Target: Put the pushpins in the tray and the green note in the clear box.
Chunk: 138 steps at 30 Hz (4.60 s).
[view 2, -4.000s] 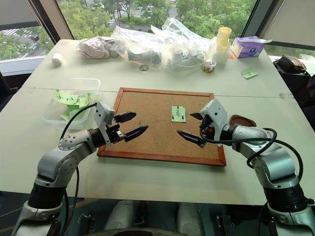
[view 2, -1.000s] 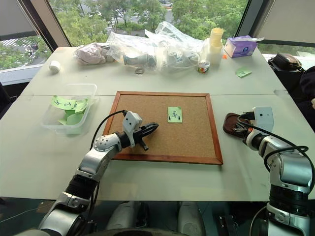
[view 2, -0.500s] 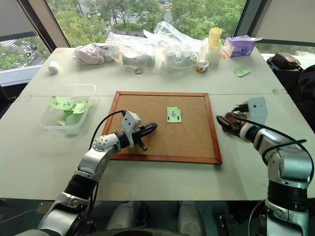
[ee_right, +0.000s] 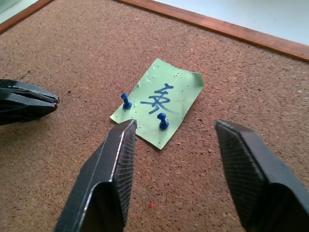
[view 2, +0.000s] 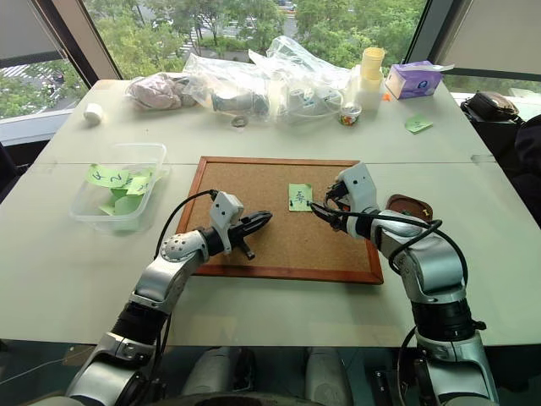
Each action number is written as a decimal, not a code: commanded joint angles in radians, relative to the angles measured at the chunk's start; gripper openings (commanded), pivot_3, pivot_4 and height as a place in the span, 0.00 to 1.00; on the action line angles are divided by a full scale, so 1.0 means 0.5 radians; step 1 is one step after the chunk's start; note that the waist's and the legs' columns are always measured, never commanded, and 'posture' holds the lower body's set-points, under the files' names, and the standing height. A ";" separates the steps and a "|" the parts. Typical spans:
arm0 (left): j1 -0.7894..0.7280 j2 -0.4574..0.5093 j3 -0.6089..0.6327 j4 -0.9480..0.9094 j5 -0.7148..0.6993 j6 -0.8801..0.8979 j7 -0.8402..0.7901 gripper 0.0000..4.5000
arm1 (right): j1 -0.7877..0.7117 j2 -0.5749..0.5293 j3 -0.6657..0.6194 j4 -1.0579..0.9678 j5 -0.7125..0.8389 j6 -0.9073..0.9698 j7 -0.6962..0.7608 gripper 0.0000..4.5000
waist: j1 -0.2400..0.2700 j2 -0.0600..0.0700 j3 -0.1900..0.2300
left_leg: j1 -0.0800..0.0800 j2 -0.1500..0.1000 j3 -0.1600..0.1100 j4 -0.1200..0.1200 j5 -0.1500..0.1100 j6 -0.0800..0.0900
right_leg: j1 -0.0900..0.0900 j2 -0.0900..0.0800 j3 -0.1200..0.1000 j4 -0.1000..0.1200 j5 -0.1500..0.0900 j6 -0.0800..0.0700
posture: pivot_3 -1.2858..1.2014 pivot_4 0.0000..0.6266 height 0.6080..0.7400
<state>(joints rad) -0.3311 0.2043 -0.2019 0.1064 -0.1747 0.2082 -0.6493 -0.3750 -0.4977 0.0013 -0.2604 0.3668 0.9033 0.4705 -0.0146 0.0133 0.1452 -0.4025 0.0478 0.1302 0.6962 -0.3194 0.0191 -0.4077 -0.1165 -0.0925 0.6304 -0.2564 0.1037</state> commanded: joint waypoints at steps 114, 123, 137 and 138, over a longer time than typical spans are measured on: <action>0.172 0.090 -0.013 -0.013 0.110 0.146 0.136 0.00 | -0.192 0.276 0.248 0.411 -0.300 -0.594 0.047 0.03 | -0.012 0.001 -0.001 | 0.005 0.002 0.002 -0.006 -0.003 0.005 | 0.000 -0.003 -0.001 0.000 0.000 -0.001 | 0.52 0.24 1.00; 0.205 0.154 0.039 -0.048 0.039 0.195 0.070 0.00 | -0.190 0.181 0.166 -0.033 -0.182 -0.495 0.166 0.03 | -0.017 0.000 0.000 | 0.000 0.003 0.002 -0.009 0.000 -0.001 | -0.007 -0.002 -0.001 -0.001 0.000 -0.001 | 0.52 0.24 1.00; -0.286 0.306 0.694 -0.245 -1.006 1.112 -0.176 0.15 | -0.092 -0.049 0.254 -0.428 -0.094 -0.335 0.367 0.00 | -0.009 -0.027 0.019 | -0.009 -0.001 0.000 -0.020 0.012 -0.019 | -0.016 -0.002 -0.001 -0.003 -0.001 -0.001 | 0.52 0.24 1.00; -0.311 0.294 0.708 -0.218 -1.024 1.131 -0.165 0.22 | -0.090 -0.054 0.262 -0.433 -0.098 -0.336 0.371 0.00 | 0.003 -0.027 0.019 | -0.009 -0.001 0.000 -0.020 0.011 -0.019 | -0.016 -0.002 -0.001 -0.003 -0.001 -0.001 | 0.52 0.24 1.00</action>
<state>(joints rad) -0.4794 0.3605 0.1280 -0.0164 -0.6489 0.7511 -0.7432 -0.4231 -0.5135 0.1357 -0.4319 0.3112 0.7421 0.6480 -0.0132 0.0000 0.1546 -0.4069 0.0471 0.1303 0.6863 -0.3138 0.0097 -0.4153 -0.1175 -0.0930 0.6282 -0.2567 0.1030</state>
